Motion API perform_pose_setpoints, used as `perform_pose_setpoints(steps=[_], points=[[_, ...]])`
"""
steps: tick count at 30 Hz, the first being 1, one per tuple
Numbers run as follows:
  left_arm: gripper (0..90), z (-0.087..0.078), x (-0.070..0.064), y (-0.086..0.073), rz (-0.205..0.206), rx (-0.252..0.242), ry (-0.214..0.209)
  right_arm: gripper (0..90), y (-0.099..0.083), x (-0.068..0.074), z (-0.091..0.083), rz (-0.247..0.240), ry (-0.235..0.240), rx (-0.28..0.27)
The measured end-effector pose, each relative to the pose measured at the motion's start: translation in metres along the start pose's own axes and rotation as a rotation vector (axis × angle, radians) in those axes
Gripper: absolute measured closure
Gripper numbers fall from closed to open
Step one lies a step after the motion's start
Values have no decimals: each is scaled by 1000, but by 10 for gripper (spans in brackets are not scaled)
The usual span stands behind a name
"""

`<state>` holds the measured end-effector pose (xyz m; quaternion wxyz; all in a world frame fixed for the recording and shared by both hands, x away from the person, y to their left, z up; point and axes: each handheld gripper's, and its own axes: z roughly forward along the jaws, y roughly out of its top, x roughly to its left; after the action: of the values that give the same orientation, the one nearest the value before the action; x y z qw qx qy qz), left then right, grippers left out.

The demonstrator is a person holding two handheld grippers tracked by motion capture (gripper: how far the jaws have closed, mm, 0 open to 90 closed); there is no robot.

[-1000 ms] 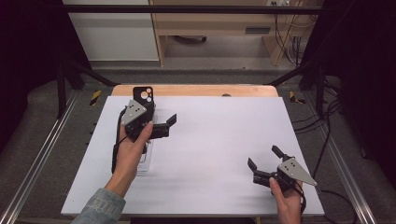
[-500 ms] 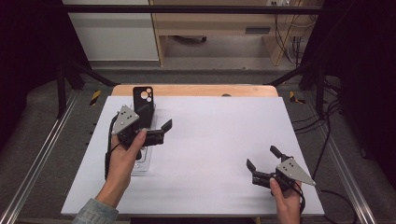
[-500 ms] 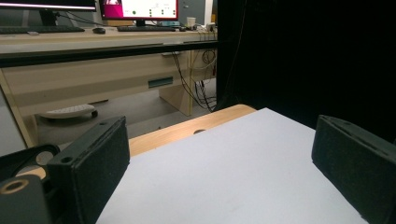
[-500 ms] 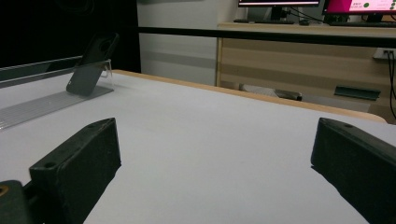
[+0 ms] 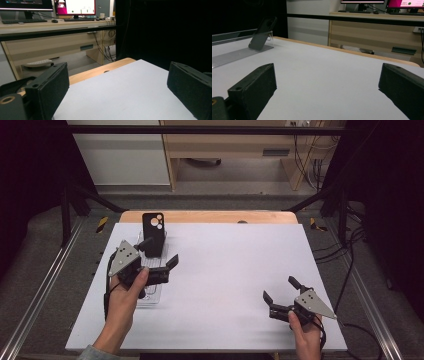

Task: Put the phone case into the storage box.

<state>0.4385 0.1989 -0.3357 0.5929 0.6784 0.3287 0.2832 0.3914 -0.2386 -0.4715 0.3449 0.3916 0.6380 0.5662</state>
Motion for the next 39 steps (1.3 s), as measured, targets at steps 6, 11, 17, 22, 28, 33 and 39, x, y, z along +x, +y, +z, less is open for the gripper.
perform_pose_setpoints(steps=[6, 11, 17, 22, 28, 33, 39], points=[[36, -12, 1, -4, -1, 1, 8, 20, 0, 2, 0, -3, 0, 6], [36, -20, 4, -5, -7, -9, 12, 16, 0, 1, 0, -1, 2, 2], [36, -29, 8, -5, 5, -18, 27, 16, 0, 1, 0, -2, 4, 2], [32, -37, 13, -6, 1, -31, 31, 16, 0, 1, 0, -2, 4, 5], [30, -47, 20, -8, 11, -42, 51, 16, -1, 1, 0, -3, 2, 6], [30, -53, 27, -13, 9, -39, 66, 16, -1, 1, 0, -5, 1, 8], [30, -60, 33, -19, 9, -43, 88, 16, -1, 1, 1, -7, 0, 9]])
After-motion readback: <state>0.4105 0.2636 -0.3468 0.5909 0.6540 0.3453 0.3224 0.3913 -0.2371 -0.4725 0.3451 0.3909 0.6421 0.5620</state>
